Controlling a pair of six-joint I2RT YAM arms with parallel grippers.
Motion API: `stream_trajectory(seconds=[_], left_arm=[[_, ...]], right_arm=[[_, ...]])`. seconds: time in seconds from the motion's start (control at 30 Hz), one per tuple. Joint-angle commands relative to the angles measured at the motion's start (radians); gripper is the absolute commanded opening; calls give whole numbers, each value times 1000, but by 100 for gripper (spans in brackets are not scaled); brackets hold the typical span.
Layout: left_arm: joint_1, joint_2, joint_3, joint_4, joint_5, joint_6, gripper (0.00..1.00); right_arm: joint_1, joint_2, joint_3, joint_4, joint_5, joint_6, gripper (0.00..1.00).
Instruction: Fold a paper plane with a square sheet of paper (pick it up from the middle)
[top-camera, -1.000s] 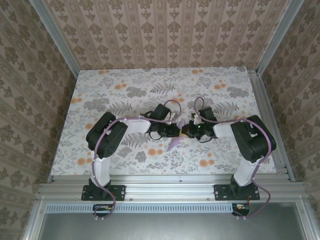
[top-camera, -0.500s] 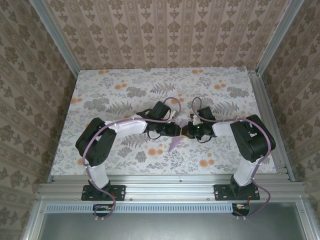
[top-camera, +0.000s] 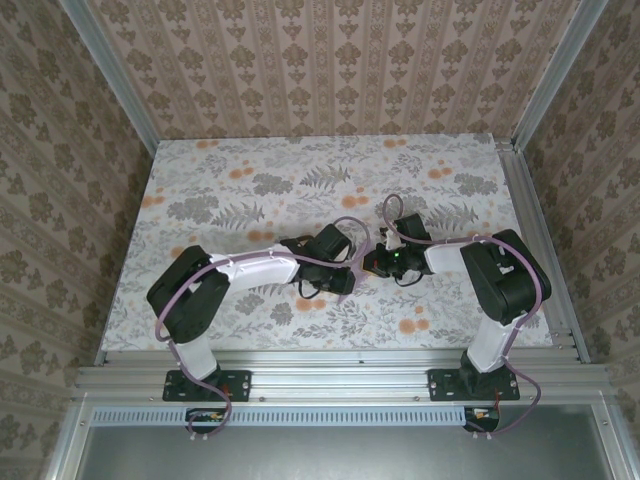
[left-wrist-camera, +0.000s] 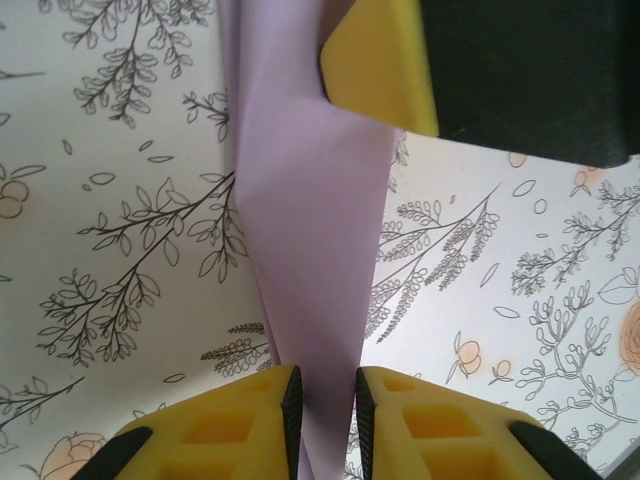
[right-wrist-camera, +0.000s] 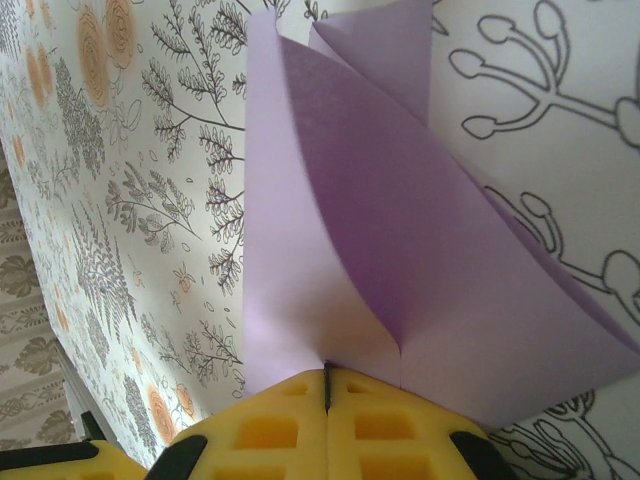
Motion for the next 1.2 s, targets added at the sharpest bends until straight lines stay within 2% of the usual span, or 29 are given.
stream_trajectory(seconds=[0.0,0.37,1.17], left_arm=[[-4,17,-9,10,-9,-2,23],[-14,34,-16,-1,-22,30,17],[-28,80,-6,15,28,55,17]], right_arm=[[3,14,-22,-88,78,-24,0],[4,21,-28,-82,79,-25,0],[3,28,-34,-79,73,-28,0]])
